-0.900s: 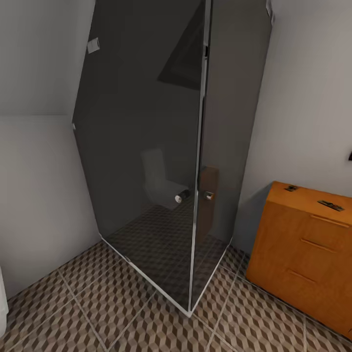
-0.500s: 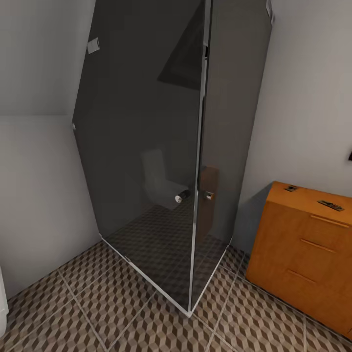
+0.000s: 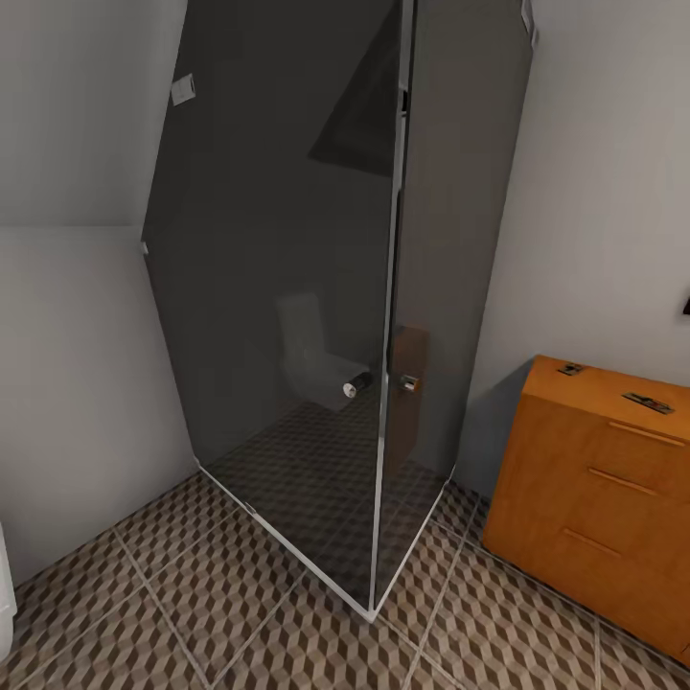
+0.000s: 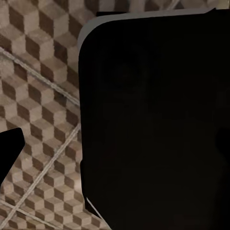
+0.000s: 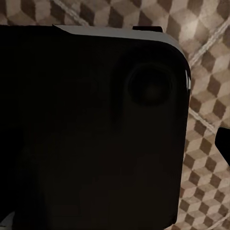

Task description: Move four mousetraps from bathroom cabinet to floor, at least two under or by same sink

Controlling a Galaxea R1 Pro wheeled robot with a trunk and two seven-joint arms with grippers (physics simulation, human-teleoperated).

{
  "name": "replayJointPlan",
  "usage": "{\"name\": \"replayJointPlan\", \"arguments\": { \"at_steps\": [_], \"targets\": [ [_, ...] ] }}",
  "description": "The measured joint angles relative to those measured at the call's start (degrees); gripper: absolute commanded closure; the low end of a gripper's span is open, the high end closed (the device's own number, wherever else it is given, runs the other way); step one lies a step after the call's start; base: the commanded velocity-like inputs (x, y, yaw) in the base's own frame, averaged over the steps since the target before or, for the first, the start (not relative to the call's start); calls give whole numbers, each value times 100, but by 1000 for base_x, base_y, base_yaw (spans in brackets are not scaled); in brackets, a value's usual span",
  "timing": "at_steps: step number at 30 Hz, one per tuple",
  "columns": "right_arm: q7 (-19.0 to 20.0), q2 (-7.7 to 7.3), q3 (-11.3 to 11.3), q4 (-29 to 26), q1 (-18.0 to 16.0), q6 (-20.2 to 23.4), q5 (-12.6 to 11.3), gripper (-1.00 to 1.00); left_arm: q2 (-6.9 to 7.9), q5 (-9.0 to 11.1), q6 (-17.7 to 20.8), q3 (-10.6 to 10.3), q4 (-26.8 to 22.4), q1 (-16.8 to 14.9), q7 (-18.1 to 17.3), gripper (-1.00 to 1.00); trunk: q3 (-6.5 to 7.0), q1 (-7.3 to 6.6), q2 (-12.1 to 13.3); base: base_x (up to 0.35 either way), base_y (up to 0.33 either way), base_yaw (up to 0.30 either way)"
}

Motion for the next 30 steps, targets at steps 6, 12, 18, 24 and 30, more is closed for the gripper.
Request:
{"name": "replayJointPlan", "arguments": {
  "at_steps": [6,12,18,24,30],
  "targets": [
    [0,-1,0,-144,0,-110,6,-100,4,-5,-193,5,-22,0,7,-100,0,0,0,0,0,0],
    [0,-27,0,-338,0,-302,14,-100,107,2,-385,15,-203,-2,35,-100,0,0,0,0,0,0],
    [0,-53,0,-532,-3,-495,16,-100,177,5,-577,17,-397,-5,74,-100,0,0,0,0,0,0],
    [1,-65,0,-725,-4,-688,21,-100,192,6,-770,24,-591,-7,254,-100,0,0,0,0,0,0],
    [33,-79,3,-919,-2,-741,21,-100,176,10,-963,25,-785,-8,447,-100,0,0,0,0,0,0]
  ]
}}
